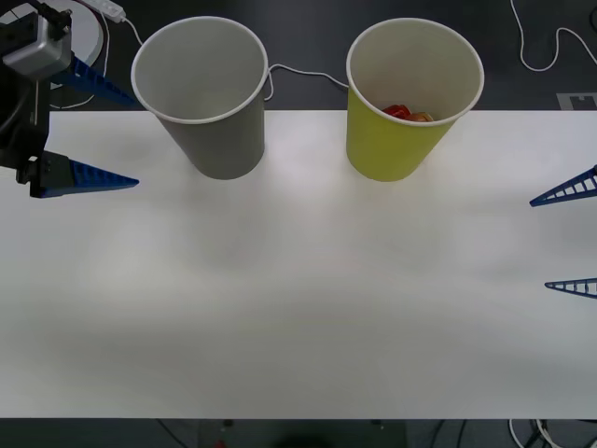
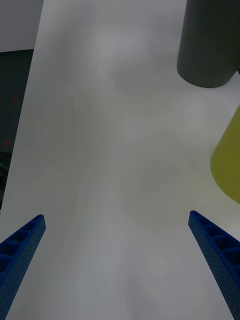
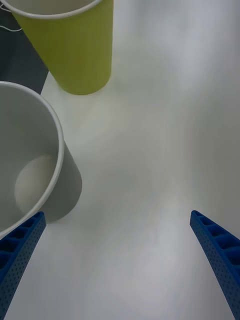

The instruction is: Put the can into the green bin and the plastic bottle into the gray bin

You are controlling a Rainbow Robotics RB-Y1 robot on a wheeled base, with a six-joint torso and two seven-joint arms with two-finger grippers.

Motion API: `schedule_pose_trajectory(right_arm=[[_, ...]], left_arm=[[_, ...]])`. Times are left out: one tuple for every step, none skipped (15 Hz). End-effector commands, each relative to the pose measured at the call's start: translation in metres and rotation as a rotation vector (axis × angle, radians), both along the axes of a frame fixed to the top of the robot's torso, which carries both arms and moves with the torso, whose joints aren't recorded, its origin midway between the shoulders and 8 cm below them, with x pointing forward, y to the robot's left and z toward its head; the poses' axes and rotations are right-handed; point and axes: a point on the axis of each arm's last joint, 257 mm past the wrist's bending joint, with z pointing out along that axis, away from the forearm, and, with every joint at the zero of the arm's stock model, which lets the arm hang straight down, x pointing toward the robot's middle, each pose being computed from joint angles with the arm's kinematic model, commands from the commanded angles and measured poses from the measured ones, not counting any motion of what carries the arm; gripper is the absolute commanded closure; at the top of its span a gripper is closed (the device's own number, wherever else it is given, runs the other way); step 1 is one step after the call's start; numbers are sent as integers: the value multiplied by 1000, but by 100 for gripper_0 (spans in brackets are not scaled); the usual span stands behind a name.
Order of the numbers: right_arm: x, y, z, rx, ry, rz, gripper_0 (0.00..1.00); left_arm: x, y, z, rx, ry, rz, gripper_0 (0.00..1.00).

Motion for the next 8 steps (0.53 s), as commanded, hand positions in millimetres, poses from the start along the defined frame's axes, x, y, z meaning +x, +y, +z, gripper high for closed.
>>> schedule_pose_trajectory(right_arm=[[0,0,0,0,0,0,0],[0,0,0,0,0,0,0],[0,0,0,0,0,0,0],[0,0,0,0,0,0,0],[0,0,0,0,0,0,0],[0,0,0,0,0,0,0],[0,0,0,0,0,0,0],[0,0,0,0,0,0,0]], left_arm=[[-11,19,-20,52,-15,-56,0],[-14,25,-27,61,-23,-71,0],[-18,30,-35,69,-26,-87,0],[-22,34,-42,77,-25,-103,0],[-27,39,-50,77,-22,-114,0],[-31,42,-56,79,-20,-128,0],[-35,45,-61,83,-20,-138,0],[-38,48,-67,81,-15,-147,0]])
